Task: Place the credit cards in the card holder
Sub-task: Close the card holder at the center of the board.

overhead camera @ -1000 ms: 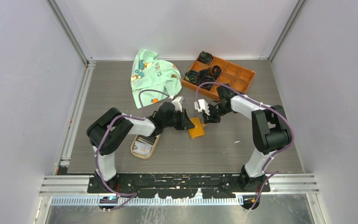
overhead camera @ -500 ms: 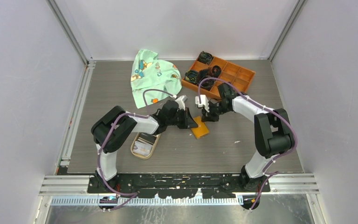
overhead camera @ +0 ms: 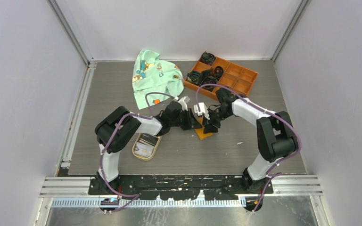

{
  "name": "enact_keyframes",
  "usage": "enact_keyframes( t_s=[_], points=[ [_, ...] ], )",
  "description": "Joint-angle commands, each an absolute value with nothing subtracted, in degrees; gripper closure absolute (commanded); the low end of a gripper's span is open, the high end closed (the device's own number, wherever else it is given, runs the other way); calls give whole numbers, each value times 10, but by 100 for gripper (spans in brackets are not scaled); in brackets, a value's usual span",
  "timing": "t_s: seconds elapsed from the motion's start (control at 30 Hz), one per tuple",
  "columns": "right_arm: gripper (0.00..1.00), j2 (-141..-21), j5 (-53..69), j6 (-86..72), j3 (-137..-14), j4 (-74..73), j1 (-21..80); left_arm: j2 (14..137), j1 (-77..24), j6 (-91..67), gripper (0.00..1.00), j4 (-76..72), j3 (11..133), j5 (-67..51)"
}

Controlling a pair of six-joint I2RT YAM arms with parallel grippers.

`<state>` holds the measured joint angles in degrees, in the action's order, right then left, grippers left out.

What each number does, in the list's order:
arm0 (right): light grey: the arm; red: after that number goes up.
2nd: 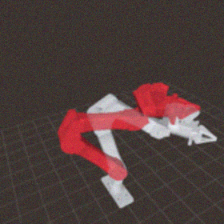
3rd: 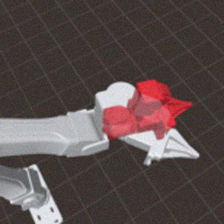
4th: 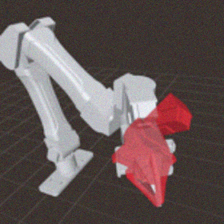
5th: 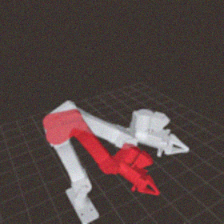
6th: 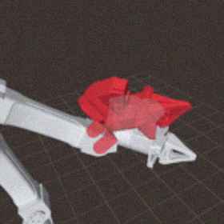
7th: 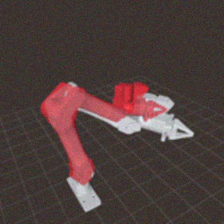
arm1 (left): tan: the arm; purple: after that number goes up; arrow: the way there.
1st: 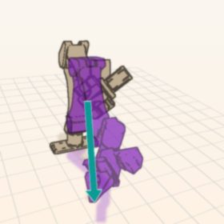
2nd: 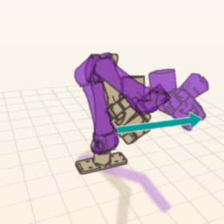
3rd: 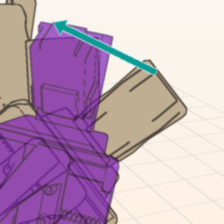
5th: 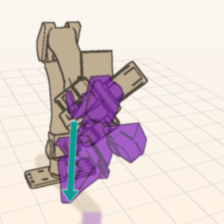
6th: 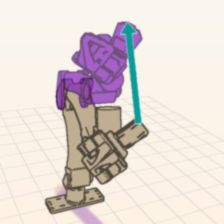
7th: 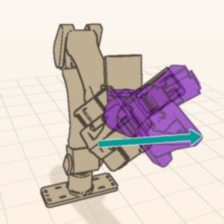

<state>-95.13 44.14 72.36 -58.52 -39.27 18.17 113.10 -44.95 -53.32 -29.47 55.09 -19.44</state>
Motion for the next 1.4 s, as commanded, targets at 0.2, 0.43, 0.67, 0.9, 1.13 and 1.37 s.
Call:
enact_keyframes(
  t_s=[0.2, 0.43, 0.67, 0.9, 1.13, 1.37],
  points=[
    [40, -811, 415, 500, -636, -410, 142, 1169, -480, -603, 97, -285, 518, -106],
    [44, -791, 303, 406, -556, -343, 150, 1188, -514, -689, 98, -320, 509, -26],
    [47, -820, 220, 371, -533, -285, 156, 1191, -540, -737, 100, -324, 508, 37],
    [50, -856, 177, 351, -541, -270, 196, 1190, -541, -741, 100, -328, 504, 47],
    [60, -876, 118, 349, -552, -274, 217, 1188, -541, -736, 100, -328, 503, 48],
    [72, -880, 90, 350, -554, -266, 225, 1188, -541, -734, 100, -330, 502, 47]
  ],
)
